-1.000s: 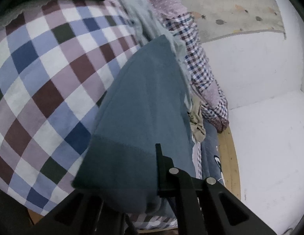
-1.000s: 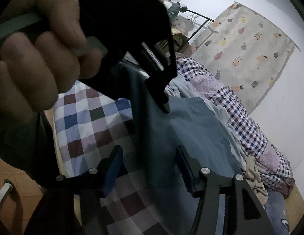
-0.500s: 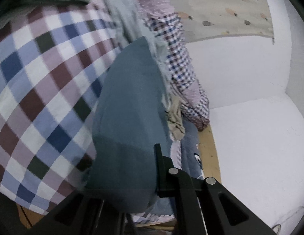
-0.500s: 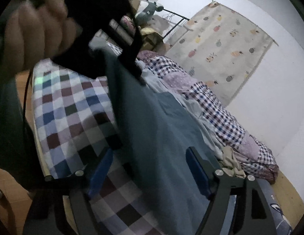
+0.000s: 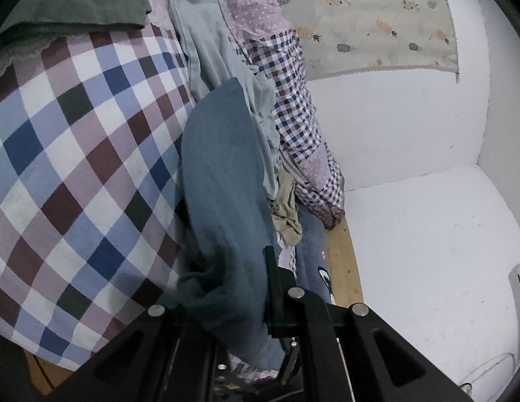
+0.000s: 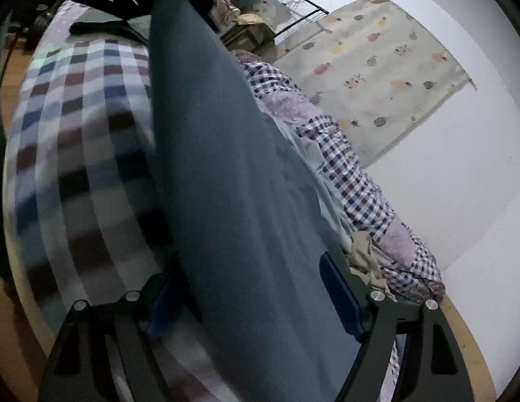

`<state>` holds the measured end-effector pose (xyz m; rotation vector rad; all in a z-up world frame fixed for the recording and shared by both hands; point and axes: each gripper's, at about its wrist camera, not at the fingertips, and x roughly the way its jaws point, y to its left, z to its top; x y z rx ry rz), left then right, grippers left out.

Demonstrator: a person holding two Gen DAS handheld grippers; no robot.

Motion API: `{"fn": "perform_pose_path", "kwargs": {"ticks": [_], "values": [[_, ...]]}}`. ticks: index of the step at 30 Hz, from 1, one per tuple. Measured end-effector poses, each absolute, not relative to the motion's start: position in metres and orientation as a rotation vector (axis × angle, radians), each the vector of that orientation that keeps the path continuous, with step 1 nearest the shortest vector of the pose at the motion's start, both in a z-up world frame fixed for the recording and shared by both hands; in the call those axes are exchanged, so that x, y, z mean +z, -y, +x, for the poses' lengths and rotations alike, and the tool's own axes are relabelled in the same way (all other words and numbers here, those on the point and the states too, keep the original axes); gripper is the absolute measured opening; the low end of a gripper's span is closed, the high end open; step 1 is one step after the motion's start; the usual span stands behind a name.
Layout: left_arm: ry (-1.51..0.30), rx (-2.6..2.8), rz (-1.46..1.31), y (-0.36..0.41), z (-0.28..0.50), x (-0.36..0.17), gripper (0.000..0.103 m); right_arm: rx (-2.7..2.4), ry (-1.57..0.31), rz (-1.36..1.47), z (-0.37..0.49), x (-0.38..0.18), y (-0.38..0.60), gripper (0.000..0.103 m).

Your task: Fold clothes

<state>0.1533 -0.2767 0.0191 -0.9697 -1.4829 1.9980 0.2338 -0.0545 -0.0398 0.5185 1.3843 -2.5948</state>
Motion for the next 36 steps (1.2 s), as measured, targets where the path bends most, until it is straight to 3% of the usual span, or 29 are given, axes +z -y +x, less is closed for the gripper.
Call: {"fn": "perform_pose_path", "kwargs": {"ticks": [10,15,26,27,28,29,30,31,36], "values": [[1.460,2.007,-0.959,0.275,0.152,0.024,0.004,-2.631,-1.685,0.815,0.240,-0.040,-0.058,0.082],[1.482,2.011,-0.971,0.275,0.153,0.022,0.004,-2.579,-1.817,0.816,0.250,-0.039,-0.077,0.082],[1.465,2.079,-1.011,0.271,0.158,0.020,0.004,-2.616,-1.828,0.915,0.255,-0.036,-0.106,0.078],[1.461,2.085,-1.013,0.270,0.158,0.020,0.004,-2.608,-1.812,0.929,0.257,-0.037,-0.106,0.067],[1.458,2.088,-1.016,0.269,0.158,0.020,0.004,-2.586,-1.796,0.951,0.257,-0.040,-0.106,0.049],[1.455,2.091,-1.020,0.269,0.158,0.020,0.004,-2.554,-1.793,0.974,0.258,-0.044,-0.105,0.041],[1.454,2.097,-1.023,0.268,0.159,0.020,0.004,-2.522,-1.789,0.997,0.258,-0.048,-0.104,0.024],[1.454,2.102,-1.026,0.268,0.159,0.019,0.004,-2.509,-1.776,1.015,0.258,-0.051,-0.103,0.015],[1.457,2.127,-1.042,0.269,0.160,0.015,0.004,-2.590,-1.607,1.071,0.257,-0.037,-0.106,0.011]]}}
